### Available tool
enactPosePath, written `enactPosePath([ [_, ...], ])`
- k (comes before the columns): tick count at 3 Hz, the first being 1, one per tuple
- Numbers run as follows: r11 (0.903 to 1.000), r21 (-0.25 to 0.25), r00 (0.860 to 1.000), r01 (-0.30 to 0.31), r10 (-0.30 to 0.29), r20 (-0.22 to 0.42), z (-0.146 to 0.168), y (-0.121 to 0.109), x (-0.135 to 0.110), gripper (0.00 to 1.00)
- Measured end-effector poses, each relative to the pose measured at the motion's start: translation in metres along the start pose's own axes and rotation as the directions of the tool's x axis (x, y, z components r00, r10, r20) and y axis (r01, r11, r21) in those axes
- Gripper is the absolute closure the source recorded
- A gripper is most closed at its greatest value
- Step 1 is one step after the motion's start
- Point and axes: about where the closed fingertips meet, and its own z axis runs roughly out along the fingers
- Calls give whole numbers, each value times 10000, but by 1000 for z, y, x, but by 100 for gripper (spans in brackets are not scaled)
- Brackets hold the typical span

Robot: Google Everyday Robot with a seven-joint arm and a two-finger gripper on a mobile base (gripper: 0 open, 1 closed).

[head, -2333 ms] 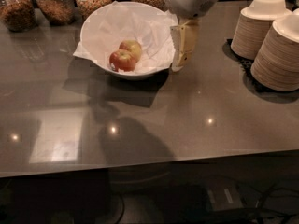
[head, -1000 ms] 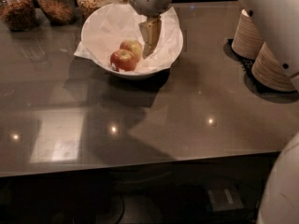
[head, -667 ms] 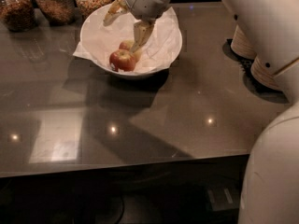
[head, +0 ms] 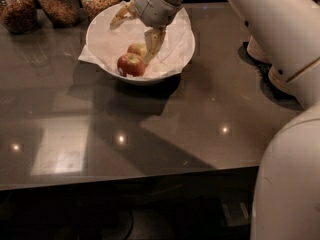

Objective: Pick apple from white bowl

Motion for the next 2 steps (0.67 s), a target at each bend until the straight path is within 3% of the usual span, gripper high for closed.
enactPosePath([
  [2, 9996, -41, 9996, 267, -267, -50, 19, 7, 9, 29],
])
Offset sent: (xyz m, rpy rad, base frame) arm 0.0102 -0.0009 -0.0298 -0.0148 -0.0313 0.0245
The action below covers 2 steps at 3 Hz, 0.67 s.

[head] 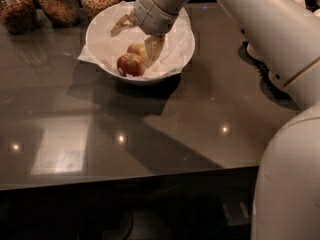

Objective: Pick apple from white bowl

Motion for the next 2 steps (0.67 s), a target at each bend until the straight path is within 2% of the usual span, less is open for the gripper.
enactPosePath([
  [2, 9995, -9, 9995, 321, -321, 4, 21, 3, 0, 30],
])
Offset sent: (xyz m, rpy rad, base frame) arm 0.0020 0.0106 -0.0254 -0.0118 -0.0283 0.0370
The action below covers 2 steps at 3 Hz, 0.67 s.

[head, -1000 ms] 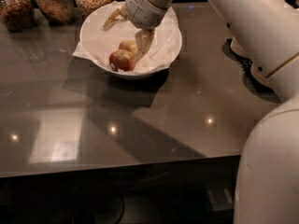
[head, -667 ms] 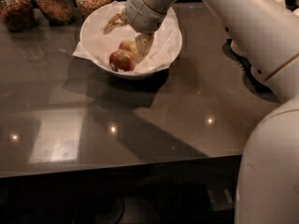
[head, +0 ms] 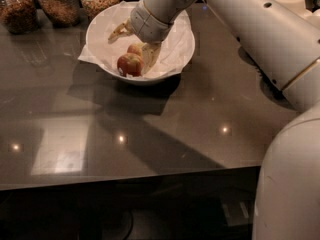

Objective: Pick apple from white bowl

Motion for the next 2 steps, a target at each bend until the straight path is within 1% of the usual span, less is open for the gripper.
enactPosePath([
  [1, 9999, -50, 10000, 94, -94, 11, 5, 1, 0, 30],
  [2, 9991, -359, 9996, 209, -217, -204, 14, 3, 8, 25],
])
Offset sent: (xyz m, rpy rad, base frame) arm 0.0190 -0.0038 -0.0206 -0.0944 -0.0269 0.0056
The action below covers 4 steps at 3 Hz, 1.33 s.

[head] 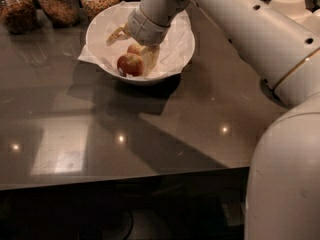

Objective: Pick apple from white bowl

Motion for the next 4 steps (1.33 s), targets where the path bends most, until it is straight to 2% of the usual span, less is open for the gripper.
enactPosePath([
  [2, 9993, -372, 9996, -25, 15, -278, 11, 4, 15, 26],
  [4, 9984, -537, 9991, -153, 132, -404, 20, 6, 27, 27],
])
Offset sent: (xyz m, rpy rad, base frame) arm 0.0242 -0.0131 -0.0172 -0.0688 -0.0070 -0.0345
